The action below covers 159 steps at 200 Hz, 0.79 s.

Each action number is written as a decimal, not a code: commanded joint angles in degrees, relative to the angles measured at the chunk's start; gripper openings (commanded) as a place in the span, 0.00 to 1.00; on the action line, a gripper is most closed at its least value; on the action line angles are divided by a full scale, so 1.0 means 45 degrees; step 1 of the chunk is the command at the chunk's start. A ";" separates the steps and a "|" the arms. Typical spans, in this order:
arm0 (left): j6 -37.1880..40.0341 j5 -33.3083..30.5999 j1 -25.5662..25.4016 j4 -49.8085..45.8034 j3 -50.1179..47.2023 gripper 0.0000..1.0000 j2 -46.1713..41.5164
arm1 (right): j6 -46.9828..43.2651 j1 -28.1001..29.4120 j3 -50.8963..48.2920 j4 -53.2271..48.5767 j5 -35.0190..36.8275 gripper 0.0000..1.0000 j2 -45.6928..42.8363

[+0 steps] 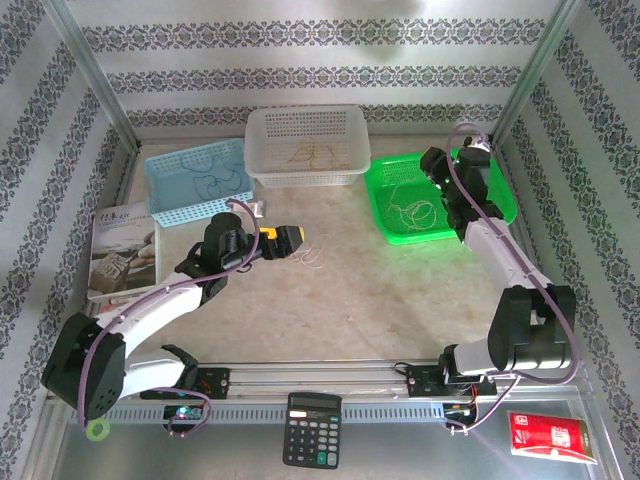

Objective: Untangle the cables

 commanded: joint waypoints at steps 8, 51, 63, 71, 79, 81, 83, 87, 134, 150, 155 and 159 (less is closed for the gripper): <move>0.0107 -0.0250 -0.0096 -0.0376 0.0331 1.00 -0.0263 | -0.0118 -0.0026 0.0441 -0.0441 -0.0244 0.56 -0.1084; -0.0070 -0.0995 -0.0097 -0.1081 0.0354 1.00 -0.0283 | 0.0102 0.1032 0.0006 -0.0799 -0.1408 0.56 -0.1927; -0.0118 -0.1380 -0.0080 -0.1499 0.0342 1.00 -0.0339 | 0.0113 0.1696 -0.0301 -0.0829 -0.1562 0.56 -0.2104; -0.0114 -0.1626 -0.0082 -0.1787 0.0363 1.00 -0.0381 | 0.0146 0.2219 -0.0528 -0.0872 -0.1523 0.56 -0.2186; -0.0128 -0.1859 -0.0084 -0.2068 0.0359 1.00 -0.0447 | 0.0176 0.2793 -0.0758 -0.0852 -0.1455 0.56 -0.2205; -0.0131 -0.1929 -0.0069 -0.2135 0.0361 1.00 -0.0457 | 0.0190 0.2948 -0.0809 -0.0857 -0.1436 0.56 -0.2215; -0.0142 -0.1981 -0.0061 -0.2186 0.0342 1.00 -0.0479 | 0.0198 0.3104 -0.0851 -0.0858 -0.1417 0.56 -0.2207; -0.0161 -0.2090 -0.0055 -0.2291 0.0309 1.00 -0.0498 | 0.0201 0.3426 -0.0925 -0.0873 -0.1374 0.56 -0.2174; -0.0699 -0.2684 0.0398 -0.2436 -0.0227 1.00 -0.0966 | 0.1541 0.7093 -0.1923 -0.0048 -0.0887 0.58 -0.0346; -0.0907 -0.2654 0.0710 -0.2444 -0.0245 1.00 -0.0997 | 0.1945 0.8050 -0.1962 0.0429 -0.0643 0.59 0.0699; -0.0949 -0.2630 0.0812 -0.2444 -0.0228 1.00 -0.1013 | 0.2101 0.8246 -0.1928 0.0512 -0.0576 0.58 0.0973; -0.0999 -0.2589 0.0892 -0.2444 -0.0232 1.00 -0.1025 | 0.2245 0.8442 -0.1883 0.0558 -0.0507 0.58 0.1235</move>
